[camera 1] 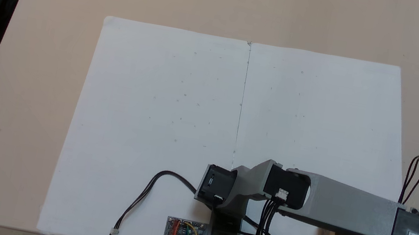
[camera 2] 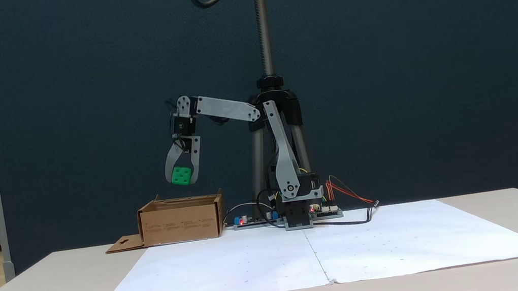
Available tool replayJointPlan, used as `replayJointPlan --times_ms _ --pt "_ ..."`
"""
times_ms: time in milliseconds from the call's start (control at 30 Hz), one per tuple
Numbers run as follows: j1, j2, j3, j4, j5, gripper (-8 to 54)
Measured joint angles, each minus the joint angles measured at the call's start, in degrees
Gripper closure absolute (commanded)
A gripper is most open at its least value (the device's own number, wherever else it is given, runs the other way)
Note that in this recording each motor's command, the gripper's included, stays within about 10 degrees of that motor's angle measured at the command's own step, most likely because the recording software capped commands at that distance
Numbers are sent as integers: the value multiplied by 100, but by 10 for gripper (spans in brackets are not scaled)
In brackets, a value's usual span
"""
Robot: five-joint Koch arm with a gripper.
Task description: Grasp a green dice and put it in the bin.
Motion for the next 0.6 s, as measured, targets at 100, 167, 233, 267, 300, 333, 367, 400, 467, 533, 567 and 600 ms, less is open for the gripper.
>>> replayJointPlan --times_ms 100,167,233,267,300,333,367,400,467,533,567,600 --pt "26 -44 0 -9 0 323" --pt "26 -35 0 -35 0 135" --pt "35 -114 0 -44 0 85" --pt "35 -149 0 -44 0 45" --pt "35 -149 0 -44 0 43" --pt "35 -149 0 -44 0 43" --pt "35 -141 -9 -44 0 43" --pt "35 -141 0 -44 0 43" --pt "35 -149 0 -53 0 43" --pt "-44 -149 -9 -79 18 43" --pt "-123 -141 0 -88 26 43" --pt "-387 -114 -176 -88 185 43"
